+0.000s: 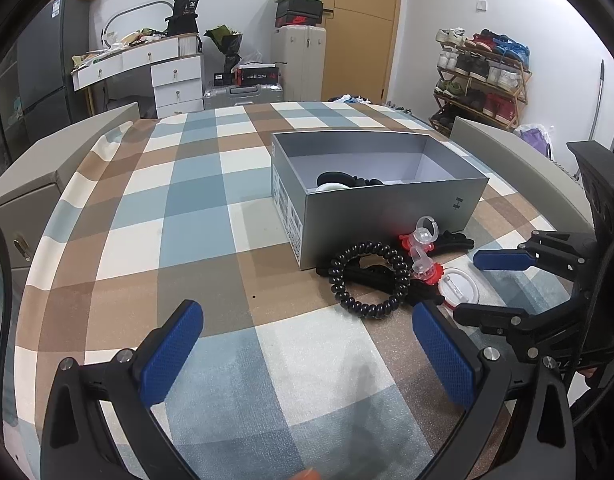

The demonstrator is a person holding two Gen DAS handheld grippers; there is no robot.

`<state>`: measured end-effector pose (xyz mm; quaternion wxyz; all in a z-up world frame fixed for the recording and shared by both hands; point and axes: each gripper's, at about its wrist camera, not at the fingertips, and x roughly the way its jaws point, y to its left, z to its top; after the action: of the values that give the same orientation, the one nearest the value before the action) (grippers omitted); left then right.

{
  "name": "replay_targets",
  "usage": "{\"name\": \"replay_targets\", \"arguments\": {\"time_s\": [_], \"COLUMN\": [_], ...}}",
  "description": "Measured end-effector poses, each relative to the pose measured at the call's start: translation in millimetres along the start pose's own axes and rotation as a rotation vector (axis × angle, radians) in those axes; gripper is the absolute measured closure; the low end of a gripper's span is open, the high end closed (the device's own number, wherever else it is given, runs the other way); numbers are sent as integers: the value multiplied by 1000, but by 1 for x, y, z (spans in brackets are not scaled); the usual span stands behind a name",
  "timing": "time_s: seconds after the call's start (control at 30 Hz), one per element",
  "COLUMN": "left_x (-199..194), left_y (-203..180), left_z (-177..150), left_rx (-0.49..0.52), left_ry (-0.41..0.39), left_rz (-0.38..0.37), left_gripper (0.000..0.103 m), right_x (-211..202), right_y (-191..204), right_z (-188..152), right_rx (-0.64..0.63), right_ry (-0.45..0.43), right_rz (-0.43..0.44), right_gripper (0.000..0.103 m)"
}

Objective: Organize jewelry
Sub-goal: 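Grasp the white round badge with the right gripper while the left gripper grasps the black beaded bracelet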

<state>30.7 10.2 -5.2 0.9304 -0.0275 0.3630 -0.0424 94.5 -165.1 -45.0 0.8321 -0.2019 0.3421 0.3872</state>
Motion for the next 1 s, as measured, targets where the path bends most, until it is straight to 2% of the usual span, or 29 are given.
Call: {"name": "replay_targets", "arguments": {"time_s": [0.13, 0.23, 0.57, 0.87, 1.0], "left_x": [0, 0, 0, -1, 6], "left_y": [1, 0, -1, -4, -1], "left_z": [0, 0, 0, 4, 13], "left_rx": [-5, -1, 9, 2, -36], "left_ry": [2, 2, 1, -1, 11], "left_rz": [-4, -5, -4, -4, 23], "left_gripper": [1, 1, 1, 1, 1], "right_x": [1, 0, -7, -36, -46], "right_y": [3, 4, -2, -11, -19], "right_z": [1, 1, -6, -5, -8], "right_rx": [-19, -29, -12, 53, 100], "right_ry": [-6, -13, -30, -167, -207], "right_rz": [15, 21, 8, 41, 57], "right_gripper": [47, 62, 63, 62, 62]}}
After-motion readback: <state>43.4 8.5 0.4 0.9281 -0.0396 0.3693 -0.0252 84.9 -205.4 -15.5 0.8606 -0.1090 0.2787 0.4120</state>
